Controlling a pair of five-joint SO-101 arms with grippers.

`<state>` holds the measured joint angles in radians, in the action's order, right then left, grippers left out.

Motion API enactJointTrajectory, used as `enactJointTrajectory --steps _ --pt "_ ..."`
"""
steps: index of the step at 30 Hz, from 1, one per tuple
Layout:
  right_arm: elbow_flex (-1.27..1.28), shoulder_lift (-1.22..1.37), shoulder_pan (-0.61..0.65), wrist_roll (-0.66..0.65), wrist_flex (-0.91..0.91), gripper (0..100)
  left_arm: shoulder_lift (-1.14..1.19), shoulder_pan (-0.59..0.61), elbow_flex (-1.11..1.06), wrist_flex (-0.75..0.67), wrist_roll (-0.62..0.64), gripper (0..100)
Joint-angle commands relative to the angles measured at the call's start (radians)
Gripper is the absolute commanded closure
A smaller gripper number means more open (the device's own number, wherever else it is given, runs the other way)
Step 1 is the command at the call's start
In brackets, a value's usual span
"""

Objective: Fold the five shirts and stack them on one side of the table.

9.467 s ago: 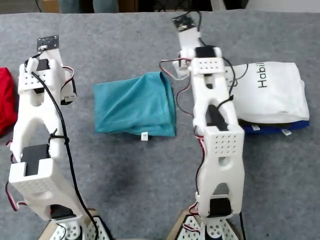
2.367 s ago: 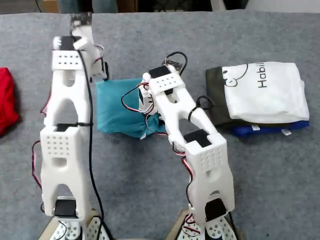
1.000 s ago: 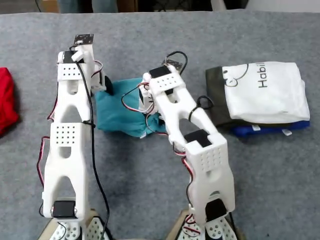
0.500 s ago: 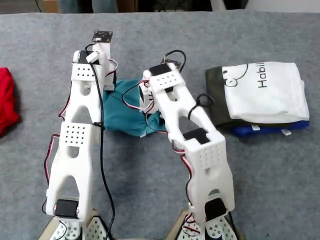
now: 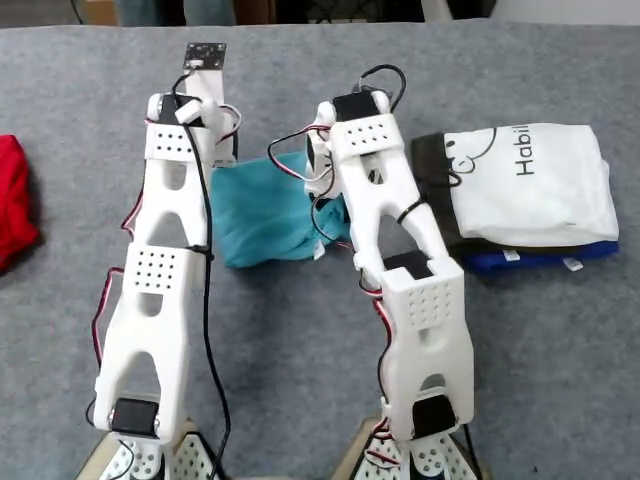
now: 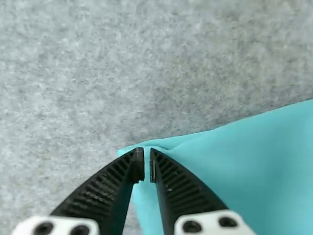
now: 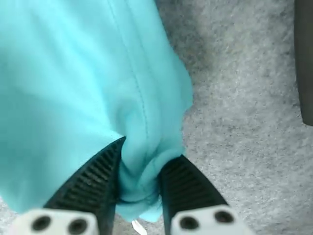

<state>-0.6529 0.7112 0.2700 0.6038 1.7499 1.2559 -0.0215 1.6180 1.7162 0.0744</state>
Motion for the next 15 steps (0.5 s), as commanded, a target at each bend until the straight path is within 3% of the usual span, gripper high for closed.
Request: enactJointTrajectory --steps 1,6,15 --pt "-0.048 -0.007 -0.015 -0.008 0.012 98.5 -0.061 0.002 0.042 0.012 0.029 94" --pt "-0.048 -0.007 -0.015 -0.006 0.012 98.5 -0.074 0.099 -0.085 0.046 0.155 68" --pt "-0.051 -0.007 -0.015 0.000 0.009 98.5 -0.207 0.147 -0.292 0.046 0.115 69"
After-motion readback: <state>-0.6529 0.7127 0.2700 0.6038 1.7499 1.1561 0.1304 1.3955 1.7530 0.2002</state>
